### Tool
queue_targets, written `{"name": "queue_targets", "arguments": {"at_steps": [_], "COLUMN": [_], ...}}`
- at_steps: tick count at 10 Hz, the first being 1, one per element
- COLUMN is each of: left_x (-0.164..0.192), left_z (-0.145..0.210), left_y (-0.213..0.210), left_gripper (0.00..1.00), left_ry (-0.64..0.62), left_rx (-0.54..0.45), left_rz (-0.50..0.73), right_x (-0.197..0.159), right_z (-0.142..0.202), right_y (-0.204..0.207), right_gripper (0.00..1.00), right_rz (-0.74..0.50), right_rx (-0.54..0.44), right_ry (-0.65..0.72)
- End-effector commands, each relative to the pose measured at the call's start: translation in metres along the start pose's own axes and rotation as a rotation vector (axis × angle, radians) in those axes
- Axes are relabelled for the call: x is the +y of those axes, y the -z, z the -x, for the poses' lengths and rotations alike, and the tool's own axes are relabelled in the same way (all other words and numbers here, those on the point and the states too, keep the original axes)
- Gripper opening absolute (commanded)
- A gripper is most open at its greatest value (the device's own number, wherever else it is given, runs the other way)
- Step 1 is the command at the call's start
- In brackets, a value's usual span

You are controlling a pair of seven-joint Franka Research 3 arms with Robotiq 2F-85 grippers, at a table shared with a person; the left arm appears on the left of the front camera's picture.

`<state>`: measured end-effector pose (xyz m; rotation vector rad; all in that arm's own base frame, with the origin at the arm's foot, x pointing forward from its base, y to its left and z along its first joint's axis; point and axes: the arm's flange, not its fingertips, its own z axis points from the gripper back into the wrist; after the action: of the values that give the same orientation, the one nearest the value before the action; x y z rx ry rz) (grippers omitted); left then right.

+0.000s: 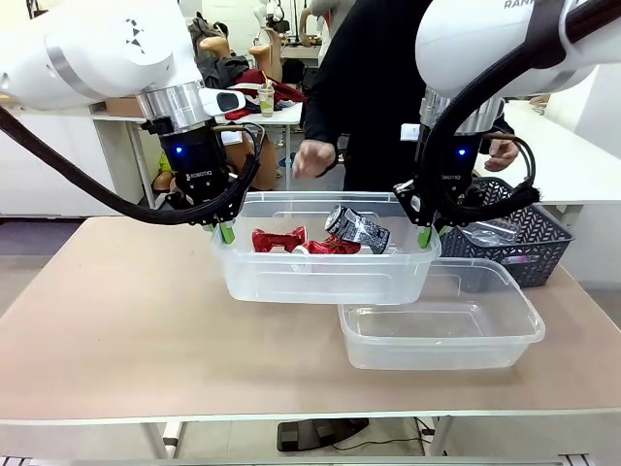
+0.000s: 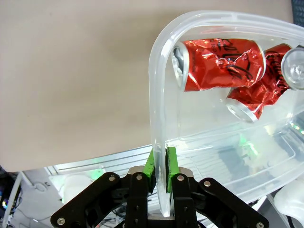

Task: Sort the waste into each basket.
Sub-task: Offer the picked Organizing box to the human.

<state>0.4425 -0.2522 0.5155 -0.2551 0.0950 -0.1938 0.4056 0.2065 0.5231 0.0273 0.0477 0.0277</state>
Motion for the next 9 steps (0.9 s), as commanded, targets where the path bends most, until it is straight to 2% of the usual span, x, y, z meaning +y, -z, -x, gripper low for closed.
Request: {"name": "queue_targets", "arguments": {"at_steps": [1, 9], "left_x": [-0.0022, -0.0022], "left_z": [0.0002, 0.0002], "left_y": [-0.0026, -0.0026], "left_gripper": [0.11, 0.11], "left_ry": [0.002, 0.002], "left_rx": [-0.009, -0.009], "left_rz": [0.011, 0.011], "right_x": [-0.0026, -0.0026], "right_z": [0.0026, 0.0026], "right_y": [0.0009, 0.0009], "right_gripper": [0.08, 0.08], "right_rz": [-0.029, -0.029], "right_rx": [0.006, 0.006], "right_ry": [-0.024, -0.024]}}
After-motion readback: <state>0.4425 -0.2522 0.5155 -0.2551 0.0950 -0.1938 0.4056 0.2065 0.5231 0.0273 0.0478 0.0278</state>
